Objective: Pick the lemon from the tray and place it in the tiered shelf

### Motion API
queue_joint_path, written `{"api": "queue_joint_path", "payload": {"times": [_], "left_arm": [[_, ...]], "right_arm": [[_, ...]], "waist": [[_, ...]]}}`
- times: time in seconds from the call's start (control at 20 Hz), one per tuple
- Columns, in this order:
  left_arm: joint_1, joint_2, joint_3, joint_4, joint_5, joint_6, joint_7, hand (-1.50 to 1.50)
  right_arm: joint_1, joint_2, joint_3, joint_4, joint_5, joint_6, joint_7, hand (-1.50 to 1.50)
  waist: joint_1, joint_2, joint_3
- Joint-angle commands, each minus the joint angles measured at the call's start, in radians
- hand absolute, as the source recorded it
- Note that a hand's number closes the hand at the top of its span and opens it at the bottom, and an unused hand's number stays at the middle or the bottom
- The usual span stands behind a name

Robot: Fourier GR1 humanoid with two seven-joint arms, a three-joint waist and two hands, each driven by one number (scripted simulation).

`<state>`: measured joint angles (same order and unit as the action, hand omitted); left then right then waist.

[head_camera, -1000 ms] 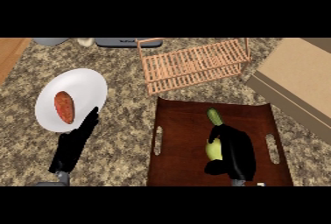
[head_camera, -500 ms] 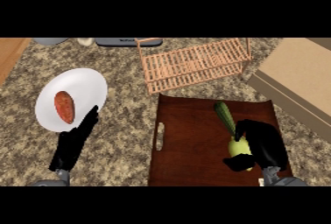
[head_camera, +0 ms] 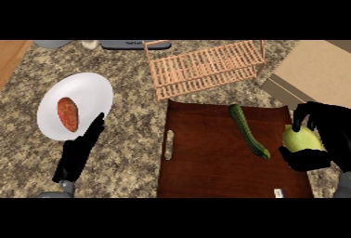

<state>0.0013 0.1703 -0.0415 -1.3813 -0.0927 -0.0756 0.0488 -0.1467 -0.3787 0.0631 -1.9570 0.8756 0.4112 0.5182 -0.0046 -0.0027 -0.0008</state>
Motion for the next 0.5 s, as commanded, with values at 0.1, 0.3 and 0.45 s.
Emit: {"api": "queue_joint_path", "payload": {"times": [0.1,0.3,0.45], "left_arm": [[0.003,0.024,0.02,0.0,0.023,-0.037,-0.008,0.0],[-0.015,-0.01,-0.004,-0.024,-0.002,-0.008,0.04,0.0],[-0.027,0.017,0.02,-0.013,0.012,-0.038,0.018,0.0]], "right_arm": [[-0.163,0.07,-0.151,-0.14,-0.128,0.008,0.098,1.5],[-0.331,0.078,-0.186,-0.093,-0.169,0.035,0.17,1.5],[-0.521,0.045,-0.209,0.094,-0.149,0.007,0.176,1.5]], "waist": [[0.003,-0.001,0.0],[0.011,0.002,0.0],[0.021,0.005,0.0]]}}
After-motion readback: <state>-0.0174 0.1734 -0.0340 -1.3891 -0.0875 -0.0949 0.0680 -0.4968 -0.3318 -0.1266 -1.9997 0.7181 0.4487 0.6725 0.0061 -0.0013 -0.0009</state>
